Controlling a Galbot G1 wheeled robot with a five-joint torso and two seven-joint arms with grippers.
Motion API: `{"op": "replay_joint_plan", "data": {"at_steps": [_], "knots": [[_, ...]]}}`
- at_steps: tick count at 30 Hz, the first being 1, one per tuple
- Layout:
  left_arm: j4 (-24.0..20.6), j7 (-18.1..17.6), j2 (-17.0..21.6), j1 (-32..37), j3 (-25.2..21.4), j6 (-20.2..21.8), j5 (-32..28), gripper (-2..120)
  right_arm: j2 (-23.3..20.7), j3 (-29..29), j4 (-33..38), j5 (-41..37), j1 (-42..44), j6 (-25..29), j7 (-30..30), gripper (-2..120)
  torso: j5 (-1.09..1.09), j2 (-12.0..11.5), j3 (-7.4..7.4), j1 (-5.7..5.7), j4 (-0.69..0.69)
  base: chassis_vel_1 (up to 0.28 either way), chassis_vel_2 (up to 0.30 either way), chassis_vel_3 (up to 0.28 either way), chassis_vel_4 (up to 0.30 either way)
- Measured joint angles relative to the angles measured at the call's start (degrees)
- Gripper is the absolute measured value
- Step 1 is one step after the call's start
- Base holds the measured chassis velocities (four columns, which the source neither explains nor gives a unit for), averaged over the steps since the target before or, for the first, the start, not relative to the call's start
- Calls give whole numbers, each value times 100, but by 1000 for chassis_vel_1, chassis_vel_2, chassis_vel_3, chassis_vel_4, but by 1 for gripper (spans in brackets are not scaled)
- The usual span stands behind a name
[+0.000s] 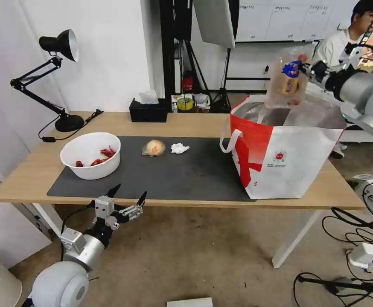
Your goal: Pick up the trash from the table and place it into the takeout bag.
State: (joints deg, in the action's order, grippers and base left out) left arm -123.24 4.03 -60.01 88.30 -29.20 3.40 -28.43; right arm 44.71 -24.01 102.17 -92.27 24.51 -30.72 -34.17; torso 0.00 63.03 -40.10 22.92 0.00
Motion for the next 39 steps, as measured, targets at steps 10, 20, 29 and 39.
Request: {"op": "replay_joint_plan", "data": {"at_steps": [10,20,29,39], "knots": [[-21,-27,-22,-41,139,4,36,100,50,-30,4,742,535,67,446,0,0,0,0,0,1,0,0,0,0],[-65,-54,5,-37,158,27,42,100,136,-80,211,178,662,-21,51,0,-1,0,0,0,1,0,0,0,0],[-66,-68,-25,-37,220,34,74,100,168,-112,277,-306,715,-194,-395,0,-1,0,0,0,1,0,0,0,0],[-52,-71,12,-30,245,38,85,100,219,-115,324,-741,661,-279,-810,13,-1,0,0,0,1,0,0,0,0]]}}
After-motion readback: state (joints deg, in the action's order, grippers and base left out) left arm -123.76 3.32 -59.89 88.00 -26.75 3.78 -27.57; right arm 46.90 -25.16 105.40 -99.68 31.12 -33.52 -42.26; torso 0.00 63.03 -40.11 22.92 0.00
